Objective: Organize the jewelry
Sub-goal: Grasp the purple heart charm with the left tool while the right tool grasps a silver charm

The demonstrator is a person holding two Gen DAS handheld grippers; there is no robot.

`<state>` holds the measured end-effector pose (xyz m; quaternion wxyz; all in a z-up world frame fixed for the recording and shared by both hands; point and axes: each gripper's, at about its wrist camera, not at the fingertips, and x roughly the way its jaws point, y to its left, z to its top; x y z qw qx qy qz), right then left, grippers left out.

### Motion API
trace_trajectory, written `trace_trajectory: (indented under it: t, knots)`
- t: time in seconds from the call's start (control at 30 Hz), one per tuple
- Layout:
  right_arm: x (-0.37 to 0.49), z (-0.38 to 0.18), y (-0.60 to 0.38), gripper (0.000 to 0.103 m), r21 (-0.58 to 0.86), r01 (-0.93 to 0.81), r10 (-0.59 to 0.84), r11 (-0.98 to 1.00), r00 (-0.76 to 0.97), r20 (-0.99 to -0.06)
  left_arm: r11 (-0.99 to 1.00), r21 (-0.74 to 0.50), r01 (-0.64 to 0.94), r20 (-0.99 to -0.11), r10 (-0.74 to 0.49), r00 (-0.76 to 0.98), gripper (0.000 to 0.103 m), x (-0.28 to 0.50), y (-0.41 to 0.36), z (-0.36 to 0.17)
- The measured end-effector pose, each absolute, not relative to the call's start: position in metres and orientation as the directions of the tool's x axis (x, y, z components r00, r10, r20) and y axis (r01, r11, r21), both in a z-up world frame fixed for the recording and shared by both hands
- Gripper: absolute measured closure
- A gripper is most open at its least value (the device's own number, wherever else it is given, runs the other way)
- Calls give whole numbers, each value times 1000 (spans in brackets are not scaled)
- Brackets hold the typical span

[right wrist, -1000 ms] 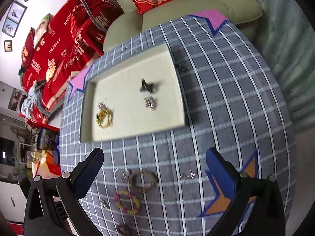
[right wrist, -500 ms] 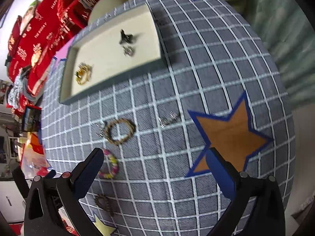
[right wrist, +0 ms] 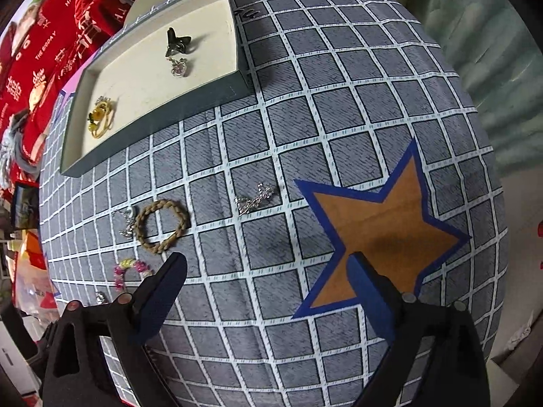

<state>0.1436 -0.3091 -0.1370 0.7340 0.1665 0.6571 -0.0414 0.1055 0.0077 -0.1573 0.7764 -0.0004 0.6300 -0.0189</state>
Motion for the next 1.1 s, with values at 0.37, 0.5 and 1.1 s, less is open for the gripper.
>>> trace_trajectory:
  t: [0.37, 0.5, 1.1]
  knots:
    - [173, -160, -308, 32, 170, 285, 141, 943, 120, -983, 999, -32, 31, -981, -37, 190, 18, 106, -22, -185]
    - [189, -163, -299, 32, 157, 276, 123, 948, 139, -983, 999, -15, 38, -980, -23, 196, 18, 105, -33, -197]
    - [217, -171, -246, 90, 52, 235, 19, 971, 144, -989, 995, -64, 77, -974, -79, 213, 76, 105, -33, -174]
